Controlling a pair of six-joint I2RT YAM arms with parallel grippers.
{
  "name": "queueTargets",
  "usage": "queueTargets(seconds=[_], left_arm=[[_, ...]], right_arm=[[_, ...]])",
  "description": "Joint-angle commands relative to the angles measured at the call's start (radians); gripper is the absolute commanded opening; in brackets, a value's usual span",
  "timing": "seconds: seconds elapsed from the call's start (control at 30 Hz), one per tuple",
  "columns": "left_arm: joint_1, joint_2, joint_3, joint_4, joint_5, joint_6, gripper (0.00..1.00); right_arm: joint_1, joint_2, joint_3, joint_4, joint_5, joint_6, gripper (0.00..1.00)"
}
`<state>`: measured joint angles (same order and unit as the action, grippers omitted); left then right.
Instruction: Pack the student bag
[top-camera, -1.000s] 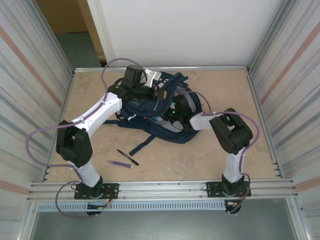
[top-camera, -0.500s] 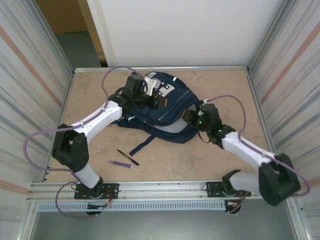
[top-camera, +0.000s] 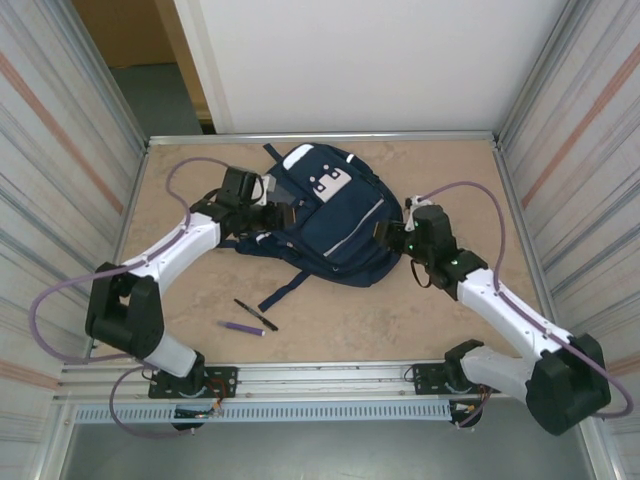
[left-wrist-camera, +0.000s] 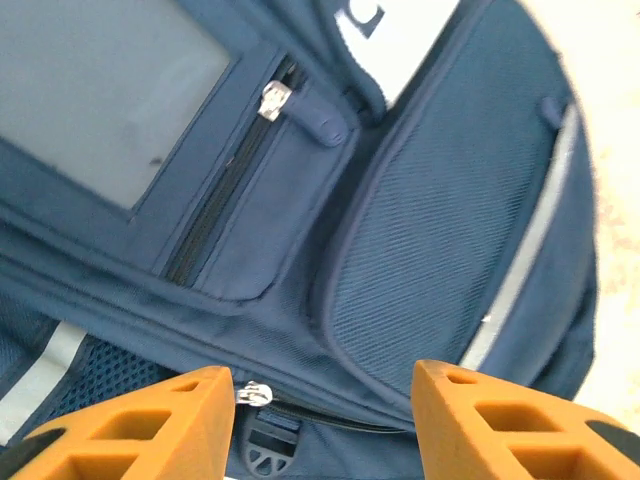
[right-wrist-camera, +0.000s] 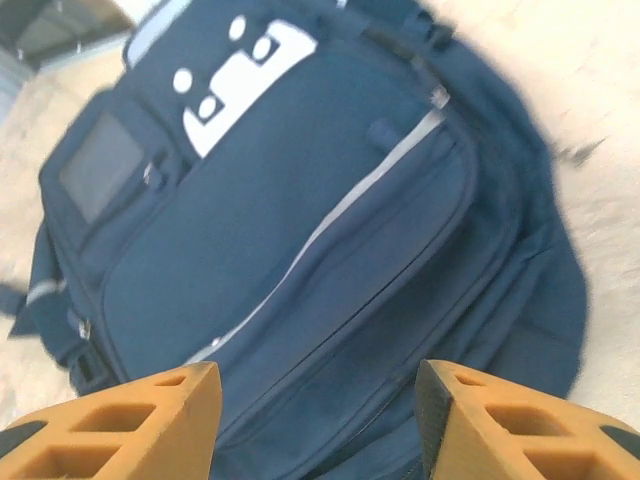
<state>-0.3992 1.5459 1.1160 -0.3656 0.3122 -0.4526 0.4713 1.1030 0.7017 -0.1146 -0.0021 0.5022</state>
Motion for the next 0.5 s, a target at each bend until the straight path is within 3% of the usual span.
queueTargets(seconds=[0.0,0.23,0.33,0.47], left_arm=[[-0.003,0.057,0.018,-0.065,-0.024,-0.051,0.51],[0.003,0.218,0.136,-0.192,-0.019,-0.084,0.52],[0.003,0.268,0.156,-0.165,-0.021,-0.093,0.52],[0.008,0.324,0.191,-0.141,-0.005,-0.110,0.41]], right_arm=[[0.042,0.061,0.068,-0.020,-0.052,-0.045,0.54],[0.105,0.140,0.095,0.013,-0.062,-0.028,0.55],[0.127,0.163,0.088,0.053,-0.067,-0.013,0.55],[0.181,0.214,0.126,0.033,-0.083,-0.041,0.55]])
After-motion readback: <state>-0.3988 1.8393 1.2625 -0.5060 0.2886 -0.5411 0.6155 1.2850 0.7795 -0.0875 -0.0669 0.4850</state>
